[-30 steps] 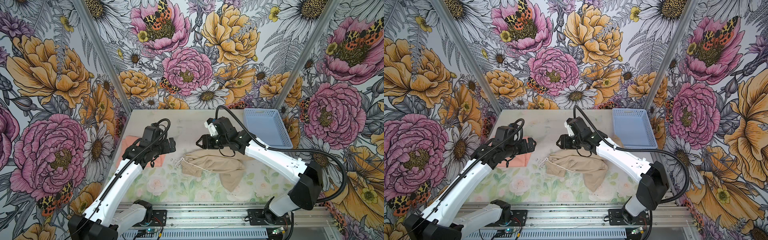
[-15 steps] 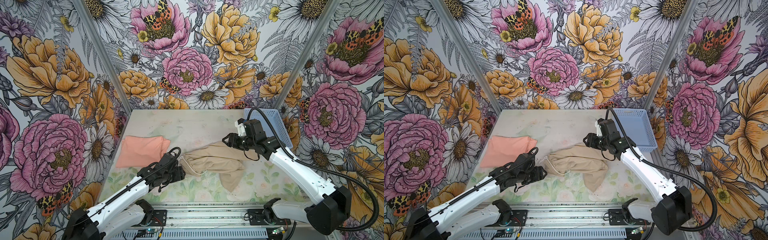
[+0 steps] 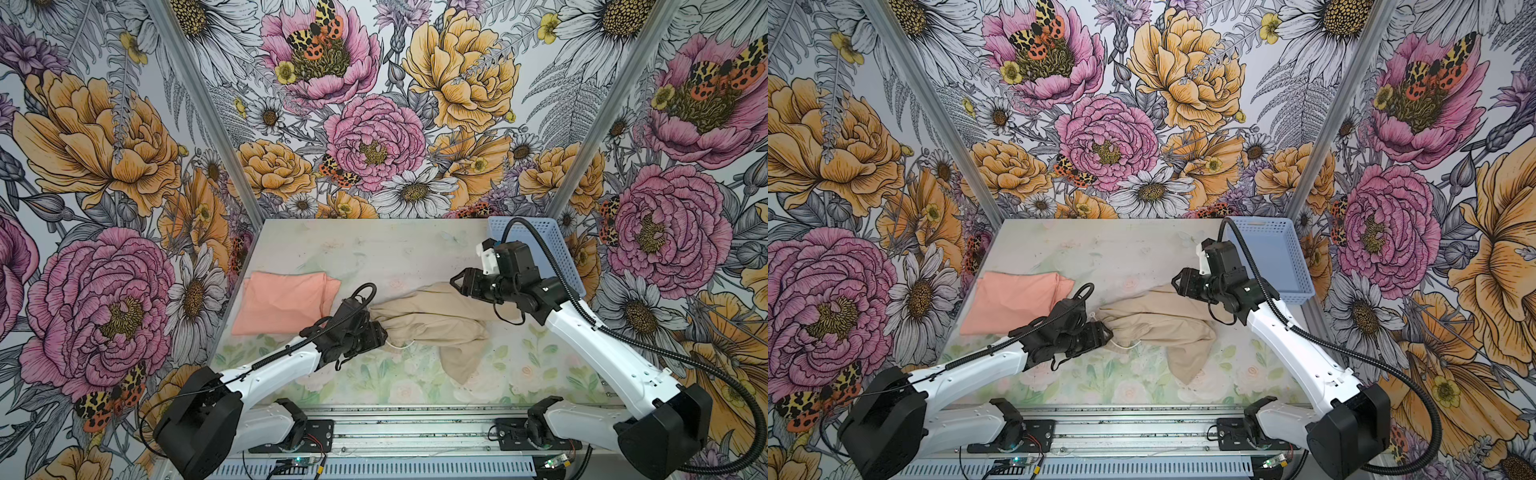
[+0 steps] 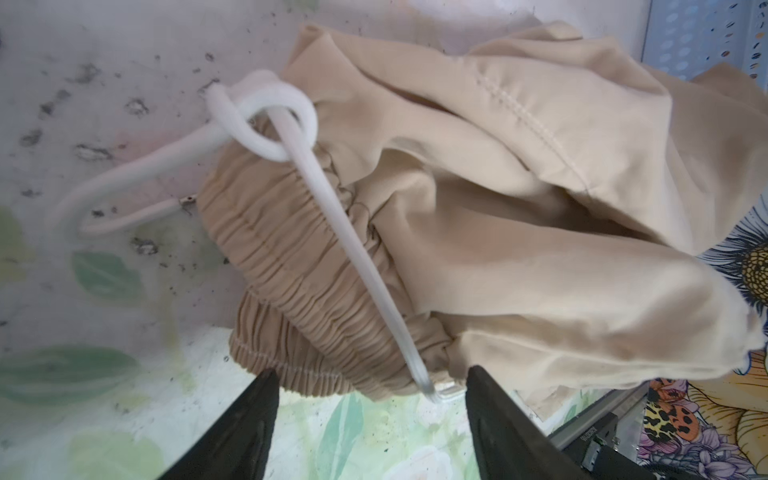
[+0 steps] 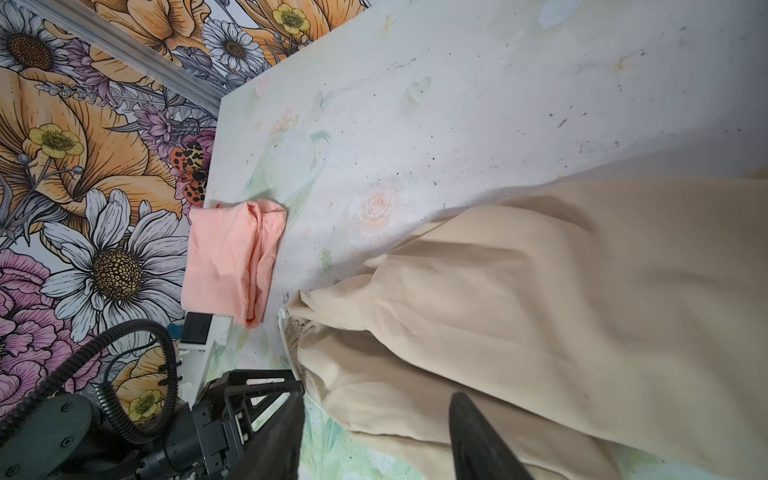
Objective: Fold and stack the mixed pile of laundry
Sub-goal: 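Grasp the drawstring waistband with the left gripper while the right moves to the legs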
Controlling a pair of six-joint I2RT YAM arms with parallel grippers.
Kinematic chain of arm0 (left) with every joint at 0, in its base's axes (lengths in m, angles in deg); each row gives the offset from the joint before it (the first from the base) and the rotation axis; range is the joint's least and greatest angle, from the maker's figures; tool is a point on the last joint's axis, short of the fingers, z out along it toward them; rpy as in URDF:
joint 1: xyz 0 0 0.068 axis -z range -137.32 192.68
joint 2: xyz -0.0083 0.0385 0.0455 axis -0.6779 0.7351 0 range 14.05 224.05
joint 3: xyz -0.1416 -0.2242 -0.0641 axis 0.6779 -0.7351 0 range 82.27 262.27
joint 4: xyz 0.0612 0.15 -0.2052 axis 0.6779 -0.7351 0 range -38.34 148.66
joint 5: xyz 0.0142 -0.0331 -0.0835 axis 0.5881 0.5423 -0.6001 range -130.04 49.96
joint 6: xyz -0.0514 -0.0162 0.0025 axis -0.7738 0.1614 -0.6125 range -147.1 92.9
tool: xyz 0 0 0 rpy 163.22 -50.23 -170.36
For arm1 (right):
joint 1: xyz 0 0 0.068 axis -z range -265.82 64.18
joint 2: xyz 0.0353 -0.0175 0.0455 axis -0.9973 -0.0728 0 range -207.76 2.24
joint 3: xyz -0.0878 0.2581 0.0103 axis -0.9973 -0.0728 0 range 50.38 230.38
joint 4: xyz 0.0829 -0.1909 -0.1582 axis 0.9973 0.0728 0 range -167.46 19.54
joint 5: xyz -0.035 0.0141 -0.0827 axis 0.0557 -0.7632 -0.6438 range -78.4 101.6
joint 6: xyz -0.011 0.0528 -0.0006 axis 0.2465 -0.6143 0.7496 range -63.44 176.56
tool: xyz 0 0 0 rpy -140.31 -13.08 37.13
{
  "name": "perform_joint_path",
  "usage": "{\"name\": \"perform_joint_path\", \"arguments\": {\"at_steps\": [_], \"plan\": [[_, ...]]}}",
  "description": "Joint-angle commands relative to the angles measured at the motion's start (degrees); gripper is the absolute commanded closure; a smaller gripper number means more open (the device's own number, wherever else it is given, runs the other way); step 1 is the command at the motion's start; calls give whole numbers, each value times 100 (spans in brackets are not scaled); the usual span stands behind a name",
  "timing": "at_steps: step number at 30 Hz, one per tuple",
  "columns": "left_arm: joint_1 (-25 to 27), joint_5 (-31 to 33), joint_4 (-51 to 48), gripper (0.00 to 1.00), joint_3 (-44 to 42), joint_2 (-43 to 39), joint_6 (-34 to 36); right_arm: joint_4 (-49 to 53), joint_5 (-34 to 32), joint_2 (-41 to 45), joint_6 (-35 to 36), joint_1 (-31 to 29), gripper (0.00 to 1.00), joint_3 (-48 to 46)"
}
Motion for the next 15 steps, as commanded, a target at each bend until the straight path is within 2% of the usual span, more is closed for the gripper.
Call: {"name": "perform_joint_path", "arguments": {"at_steps": [1,5,9,15], "plan": [[-38,363,39,28,130,-39,26,32,-94,169,73,42,43,-82],[-208,629,4,31,142,-5,159,32,-94,204,72,73,43,-91],[-435,470,363,34,124,199,238,30,-85,217,98,106,43,-82],[-474,305,758,38,311,694,377,36,-59,283,107,166,42,-126]]}}
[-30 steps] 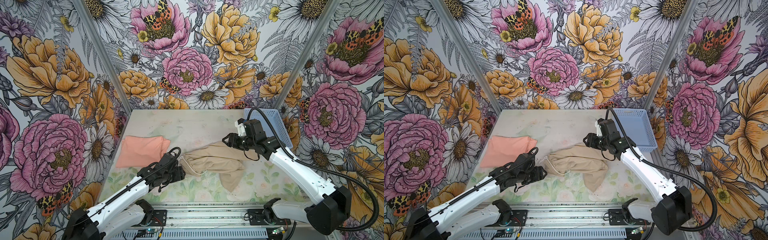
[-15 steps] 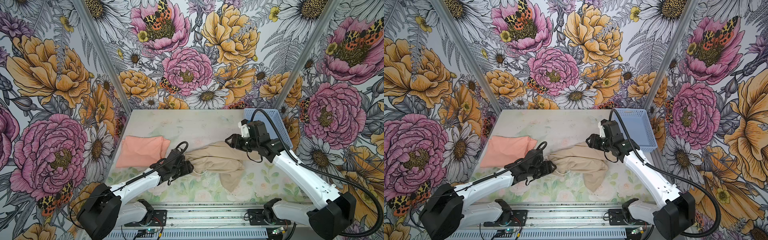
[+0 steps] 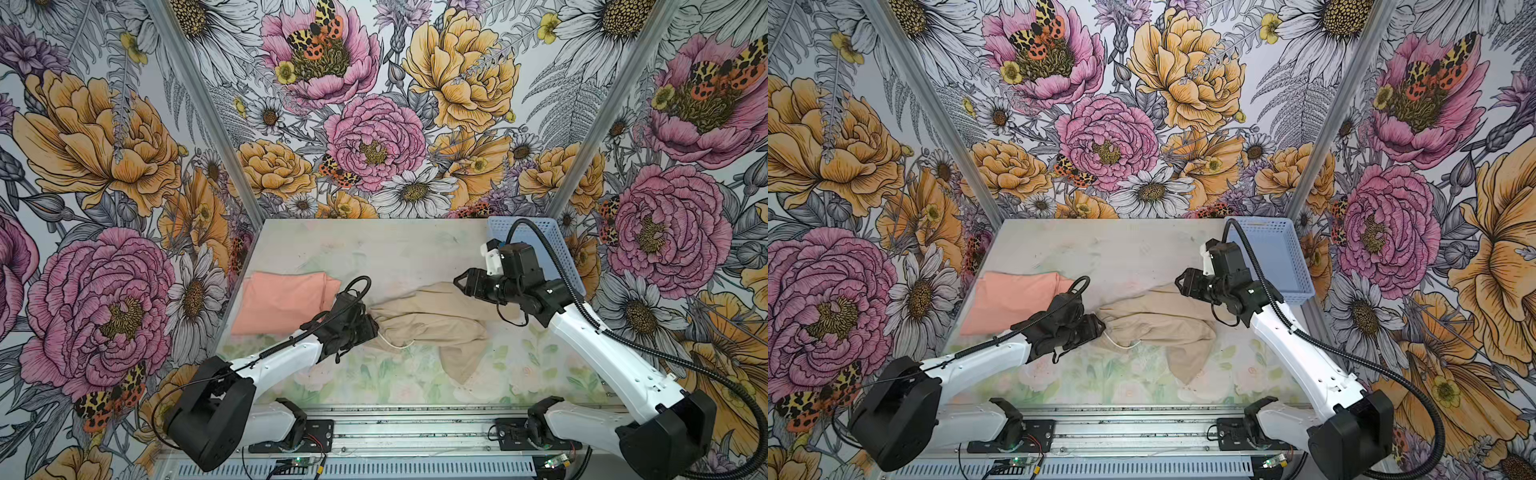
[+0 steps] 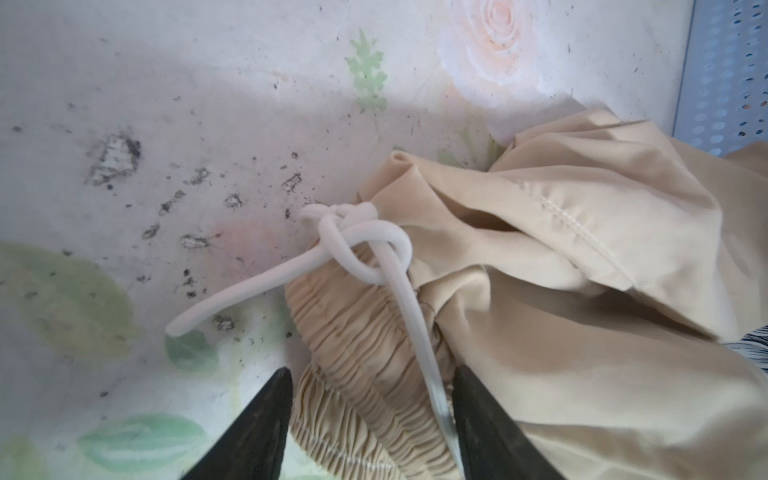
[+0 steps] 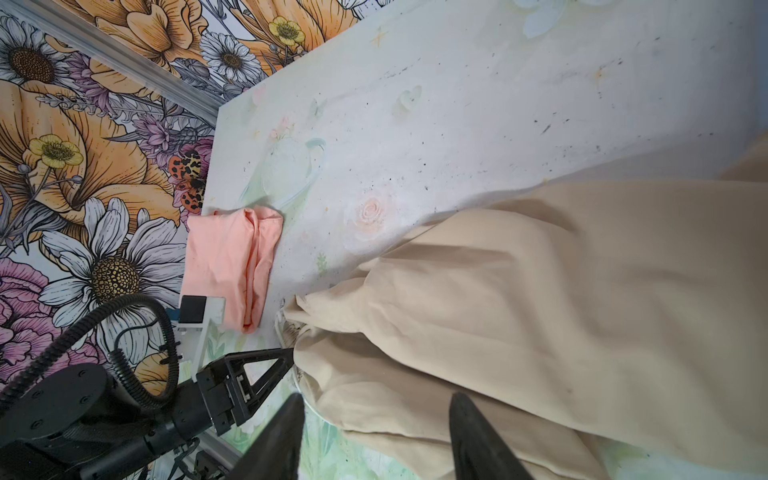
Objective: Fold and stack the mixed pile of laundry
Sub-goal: 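Grasp the drawstring waistband with the left gripper while the right moves to the legs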
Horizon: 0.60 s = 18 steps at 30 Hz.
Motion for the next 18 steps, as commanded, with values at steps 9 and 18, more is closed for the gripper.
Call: {"name": "perform_joint_path", "arguments": {"at_steps": [9,18], "plan": [[-33,288,476,51,322,231,191,89,-41,342,102,188,43,-137],[-135,364,349,55,494,331,315,89,11,350,138,264,43,-174]]}}
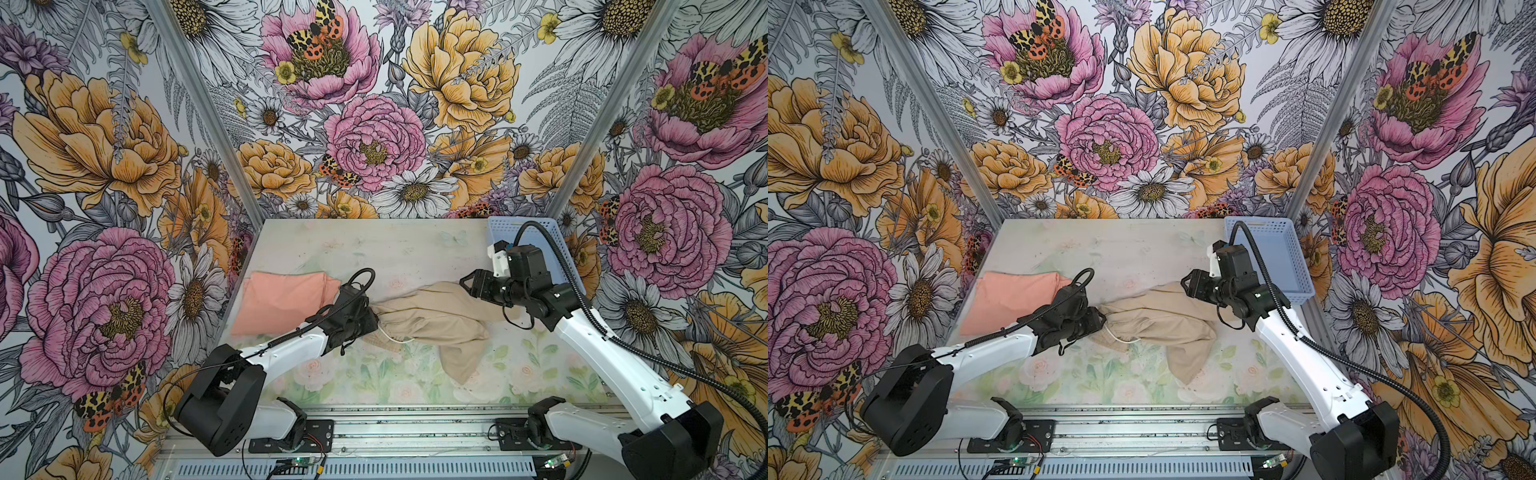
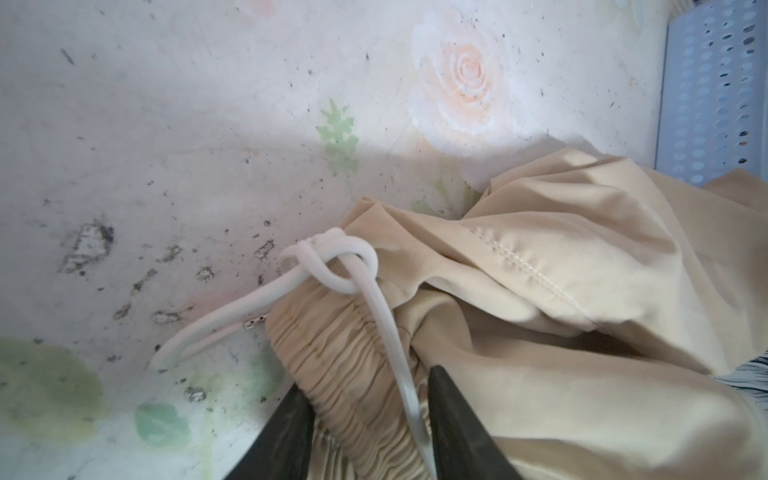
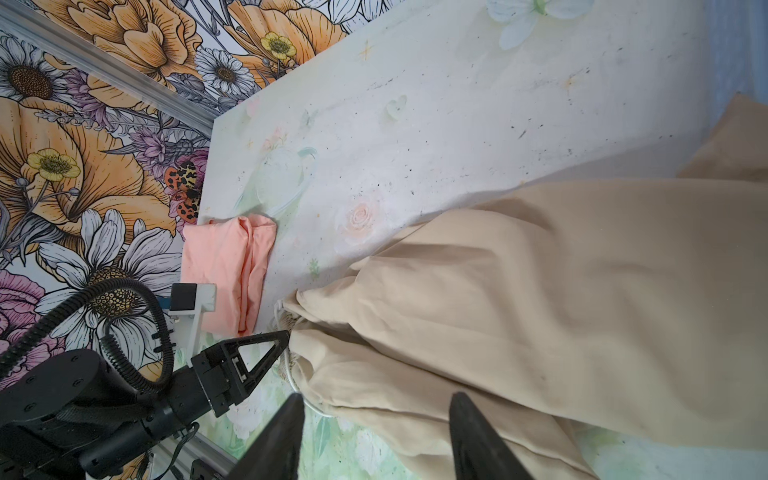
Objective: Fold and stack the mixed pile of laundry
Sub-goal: 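Grasp the drawstring waistband with the left gripper while the right moves to the legs, then lift the waistband with the left gripper while the right grasps the trouser leg hem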
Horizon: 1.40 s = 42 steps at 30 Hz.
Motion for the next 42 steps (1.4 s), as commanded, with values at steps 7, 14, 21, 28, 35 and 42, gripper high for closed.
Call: {"name": "perform_joint_path", "arguments": {"at_steps": [7,14,21,28,35,42], "plan": [[-84,211,23,54,300,190,224,13,25,167,88,72,42,-98],[-52,36,320,93,453,417,175,18,-14,253,98,154,42,-286],[-77,53,-231,100,779,-238,276,265,34,553,356,914,31,-960],[-262,-195,-1253,100,1704,-955,771,11,653,902,403,993,27,-1904],[-132,-664,-2308,100,3880,-453,1487,-183,785,1777,344,1002,22,-2371],[483,-700,-3477,100,6900,851,2082,-1216,1507,2064,372,917,21,-2912]]}}
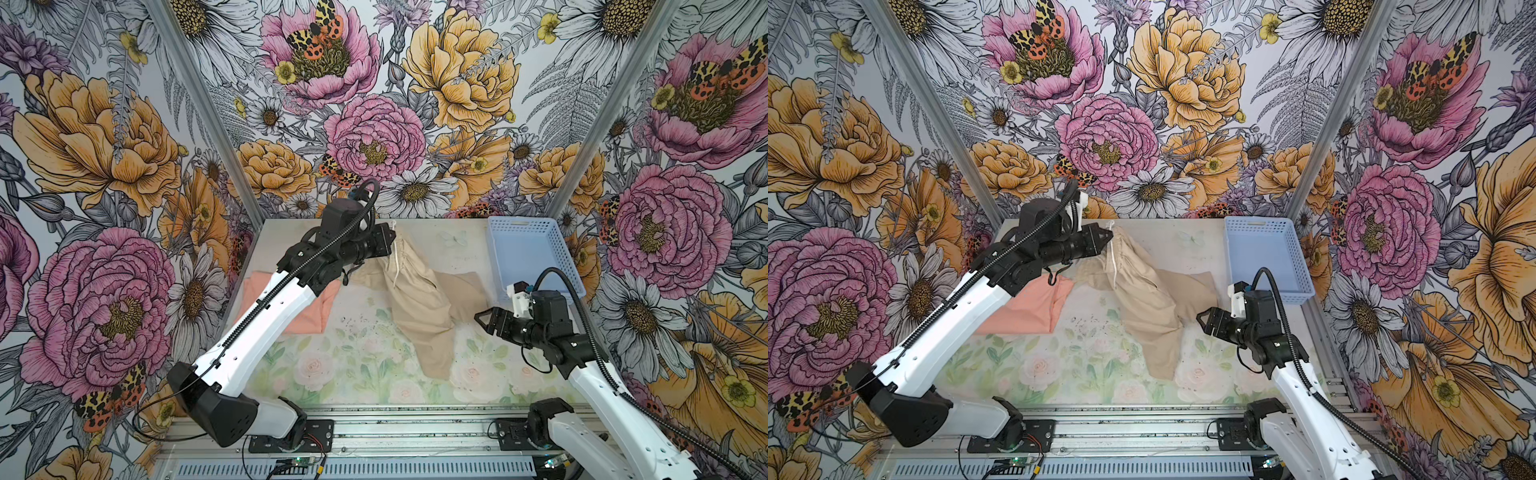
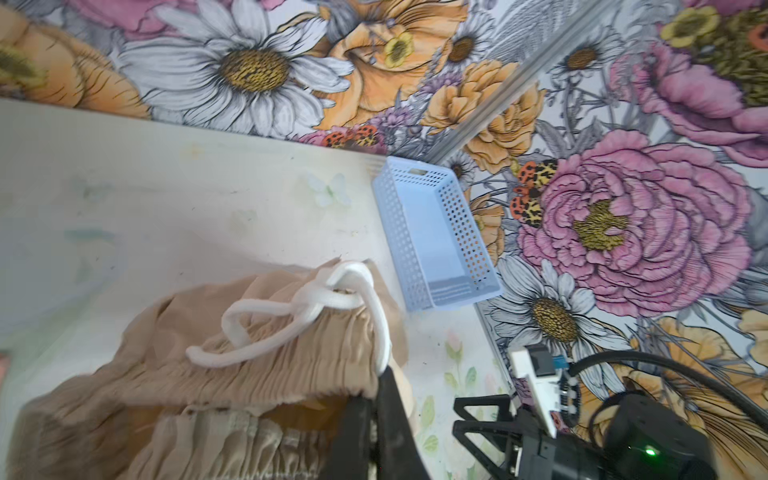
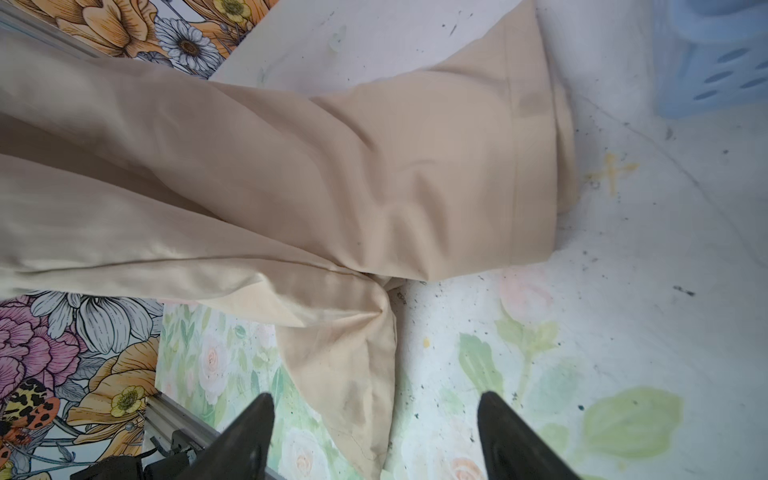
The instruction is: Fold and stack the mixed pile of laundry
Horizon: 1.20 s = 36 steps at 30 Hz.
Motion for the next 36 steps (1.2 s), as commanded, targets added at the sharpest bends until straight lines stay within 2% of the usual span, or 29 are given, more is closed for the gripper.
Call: {"name": "perform_joint_path", "arguments": {"at_steps": [1,4,7,10,11,14,17,19,22,23,24,26,29,32,36], "plan": [[254,-161,-732,100,1182,447,523,-838,551,82,46,-152,21,-286],[422,-133,-1060,100,2361,958,645,-1205,579,54,102,-634,20,-422],[557,-106,-1250,100,3317,1402,721,-1577,260,-149,28,-1300,17,-540],[667,-123,-1399,100,4105,1765,765,-1736,-545,-667,58,-1730,16,-601],[699,-116,-1416,100,4291,1846,766,-1752,-993,-862,68,-1824,15,-611],[737,-75,-1411,100,4568,1935,773,-1956,-1677,-1346,119,-1878,16,-610],[738,-29,-1414,100,4618,1879,793,-1992,-2389,-1430,257,-1855,29,-602],[729,-23,-1411,100,4625,1818,795,-2121,-2740,-1345,402,-1774,43,-612],[734,-73,-1411,100,4616,1768,801,-2521,-2424,-1284,637,-1478,61,-522],[727,-95,-1411,100,4601,1762,801,-2690,-2165,-1263,768,-1425,62,-486],[722,-122,-1412,100,4595,1751,805,-2788,-1973,-1250,916,-1411,57,-436],[687,-186,-1411,100,4555,1723,834,-2854,-1494,-1244,1364,-1412,36,-314],[592,-340,-1411,100,4528,1650,853,-2716,-1192,-1327,1919,-1371,13,-195],[511,-504,-1411,100,4519,1578,867,-2780,-864,-1535,2157,-1276,6,-126],[459,-631,-1412,100,4502,1487,871,-3176,-721,-2125,2171,-1167,5,-24]]}}
